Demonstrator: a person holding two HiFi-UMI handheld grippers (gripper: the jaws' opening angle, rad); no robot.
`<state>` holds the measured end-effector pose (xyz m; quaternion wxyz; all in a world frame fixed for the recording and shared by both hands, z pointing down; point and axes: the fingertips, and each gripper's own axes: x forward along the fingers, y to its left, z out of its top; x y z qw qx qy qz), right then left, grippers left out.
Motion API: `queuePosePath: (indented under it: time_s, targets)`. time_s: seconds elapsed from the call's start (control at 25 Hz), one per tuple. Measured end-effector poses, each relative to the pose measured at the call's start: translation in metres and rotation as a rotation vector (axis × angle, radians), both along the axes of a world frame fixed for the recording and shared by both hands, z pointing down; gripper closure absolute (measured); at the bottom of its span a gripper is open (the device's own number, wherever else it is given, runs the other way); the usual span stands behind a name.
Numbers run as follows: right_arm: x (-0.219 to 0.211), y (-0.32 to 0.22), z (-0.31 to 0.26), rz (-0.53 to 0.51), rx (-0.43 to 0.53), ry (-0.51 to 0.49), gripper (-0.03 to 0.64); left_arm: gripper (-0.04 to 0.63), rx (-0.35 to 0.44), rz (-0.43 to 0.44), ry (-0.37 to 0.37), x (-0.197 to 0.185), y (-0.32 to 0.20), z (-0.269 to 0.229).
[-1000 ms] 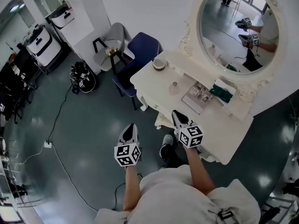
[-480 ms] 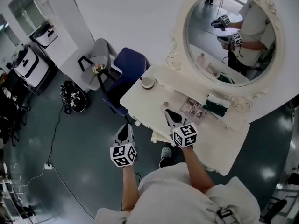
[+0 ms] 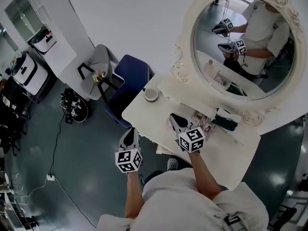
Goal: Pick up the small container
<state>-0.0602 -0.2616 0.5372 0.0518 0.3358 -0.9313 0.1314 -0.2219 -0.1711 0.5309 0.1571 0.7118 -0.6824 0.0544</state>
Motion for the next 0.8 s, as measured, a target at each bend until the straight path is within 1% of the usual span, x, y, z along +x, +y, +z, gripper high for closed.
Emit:
queuePosePath:
  time_s: [0.2,0.32,0.48,0.6,0.72,0.8]
  targets:
    - [0.0,-0.004,0.017,-0.018,-0.026,0.012,0.598,0.566,-0.025,0.004,0.009,0.0,-0.006,0.017]
    - [-0.001,-0.009,0.02,-0.003,-0.037,0.015,0.598,0.567,-0.036,0.029,0.003,0.002,-0.012,0.019]
    - [-0.001,-0.012,0.021,0.041,-0.042,0.014,0.598,0.567,-0.048,0.083,-0.001,0.001,-0.024,0.021]
    - [-0.001,-0.019,0.017,0.079,-0.028,0.015,0.598,0.567,-0.036,0.125,0.003,-0.002,-0.043,0.017]
    - [0.002,-0.023,0.014,0.136,-0.022,0.01,0.598,0.566,-0.032,0.192,0.006,0.001,-0.058,0.015]
    - [0.005,-0.027,0.015,0.18,-0.024,0.003,0.598,0.566,-0.042,0.251,-0.006,0.005,-0.067,0.018]
